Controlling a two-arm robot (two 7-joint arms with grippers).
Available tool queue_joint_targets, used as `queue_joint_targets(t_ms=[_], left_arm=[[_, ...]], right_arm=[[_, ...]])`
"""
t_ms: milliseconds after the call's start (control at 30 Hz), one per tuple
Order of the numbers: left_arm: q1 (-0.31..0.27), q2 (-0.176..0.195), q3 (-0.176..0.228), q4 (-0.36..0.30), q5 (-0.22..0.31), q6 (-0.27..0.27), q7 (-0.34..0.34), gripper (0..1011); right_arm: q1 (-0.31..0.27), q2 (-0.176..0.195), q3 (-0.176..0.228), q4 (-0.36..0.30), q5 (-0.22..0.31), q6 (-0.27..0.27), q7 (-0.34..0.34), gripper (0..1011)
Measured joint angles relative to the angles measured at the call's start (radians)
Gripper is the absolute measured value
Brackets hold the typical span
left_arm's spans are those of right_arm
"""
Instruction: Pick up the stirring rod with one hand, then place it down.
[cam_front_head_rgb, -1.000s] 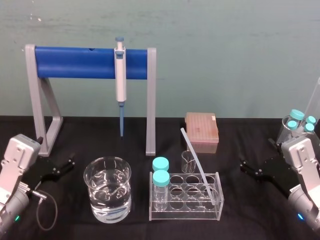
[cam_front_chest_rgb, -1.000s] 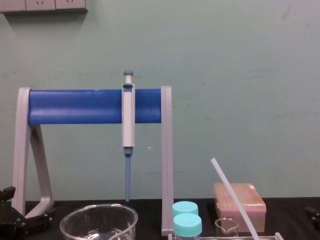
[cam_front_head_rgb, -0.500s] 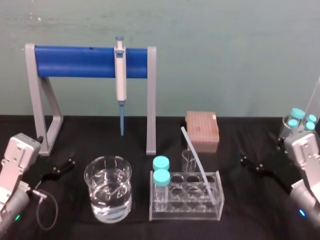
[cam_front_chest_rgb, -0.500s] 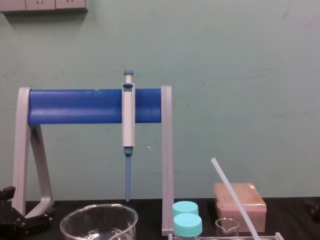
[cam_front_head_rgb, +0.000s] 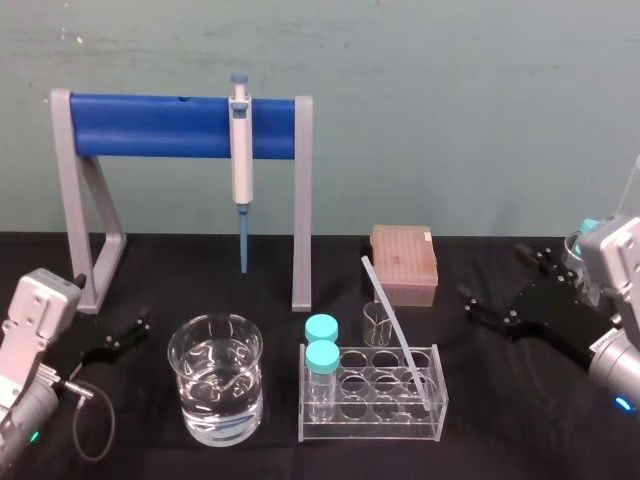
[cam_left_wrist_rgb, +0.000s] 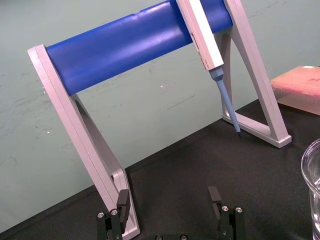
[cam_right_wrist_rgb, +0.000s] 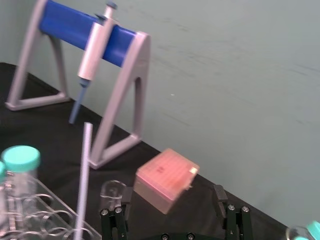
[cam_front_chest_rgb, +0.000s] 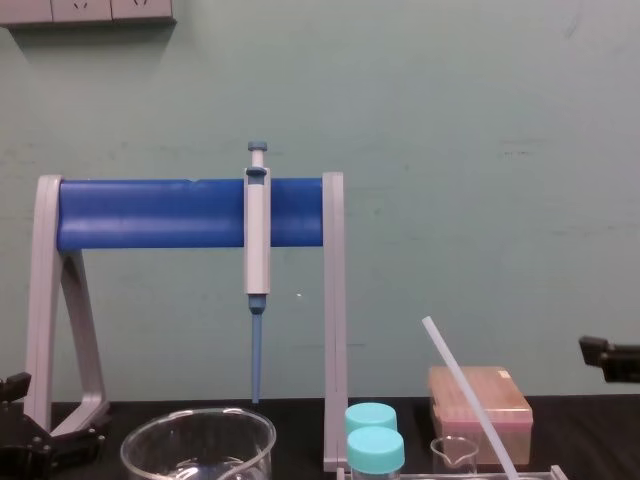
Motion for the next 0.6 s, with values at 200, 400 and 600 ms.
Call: queue_joint_targets(t_ms=[200,400,600], left_arm=[[0.000,0.000,0.000,0.000,0.000,0.000,0.000,1005],[0.000,0.000,0.000,0.000,0.000,0.000,0.000,1005],[0.000,0.000,0.000,0.000,0.000,0.000,0.000,1005]], right_arm=[[0.017,0.024,0.025,-0.049,0.071,0.080,0.098,1003],[0.072,0.024,0.040,-0.039,0.183,0.180,0.259,1003],[0.125,0.013,0.034,0.003,0.268,0.251,0.358,1003]])
